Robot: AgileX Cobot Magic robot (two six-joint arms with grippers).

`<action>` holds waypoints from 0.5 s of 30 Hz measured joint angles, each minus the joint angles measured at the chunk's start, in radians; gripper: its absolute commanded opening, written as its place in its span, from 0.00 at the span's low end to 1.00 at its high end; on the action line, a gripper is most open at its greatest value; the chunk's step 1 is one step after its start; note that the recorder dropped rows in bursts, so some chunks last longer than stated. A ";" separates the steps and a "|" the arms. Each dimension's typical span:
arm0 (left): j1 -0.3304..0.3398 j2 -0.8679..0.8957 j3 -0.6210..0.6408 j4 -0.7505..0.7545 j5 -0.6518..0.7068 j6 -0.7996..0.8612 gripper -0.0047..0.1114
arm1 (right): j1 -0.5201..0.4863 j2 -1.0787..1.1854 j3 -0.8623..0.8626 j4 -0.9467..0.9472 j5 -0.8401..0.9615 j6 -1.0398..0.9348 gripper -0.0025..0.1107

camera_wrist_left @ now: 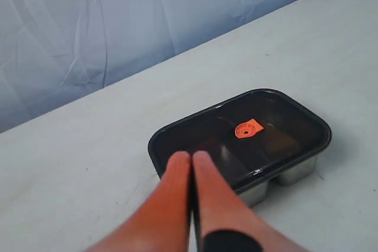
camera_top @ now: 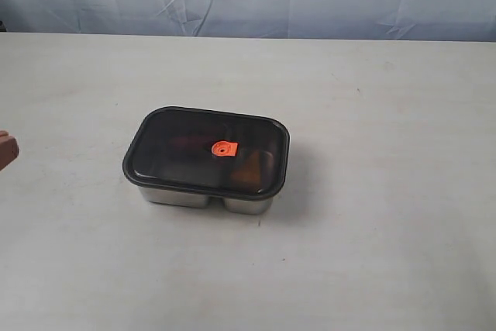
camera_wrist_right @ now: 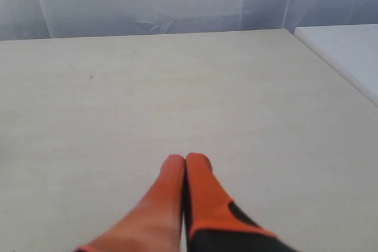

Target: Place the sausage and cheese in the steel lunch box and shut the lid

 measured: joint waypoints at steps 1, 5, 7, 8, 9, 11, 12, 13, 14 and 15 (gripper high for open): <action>0.000 -0.028 0.017 0.027 0.000 -0.038 0.04 | 0.000 0.000 0.000 0.000 0.000 0.000 0.02; 0.000 -0.125 0.082 0.178 -0.006 -0.338 0.04 | 0.000 0.000 0.000 0.000 0.000 0.000 0.02; 0.000 -0.158 0.118 0.247 -0.008 -0.457 0.04 | 0.000 0.000 0.000 0.000 0.000 0.000 0.02; 0.000 -0.173 0.138 0.269 -0.008 -0.507 0.04 | 0.000 0.000 0.000 0.000 0.000 0.000 0.02; 0.002 -0.185 0.155 0.283 -0.008 -0.540 0.04 | 0.000 0.000 0.000 0.000 0.000 0.000 0.02; 0.021 -0.211 0.194 0.300 -0.008 -0.600 0.04 | 0.000 0.000 0.000 0.000 0.000 0.000 0.02; 0.035 -0.224 0.212 0.306 -0.008 -0.623 0.04 | 0.000 0.000 0.000 0.000 0.000 0.000 0.02; 0.048 -0.238 0.228 0.310 -0.008 -0.640 0.04 | 0.000 0.000 0.000 0.000 0.000 0.000 0.02; 0.065 -0.253 0.242 0.310 -0.006 -0.651 0.04 | 0.000 0.000 0.000 0.000 0.000 0.000 0.02; 0.083 -0.269 0.254 0.314 -0.003 -0.658 0.04 | 0.000 0.000 0.000 0.000 0.000 0.000 0.02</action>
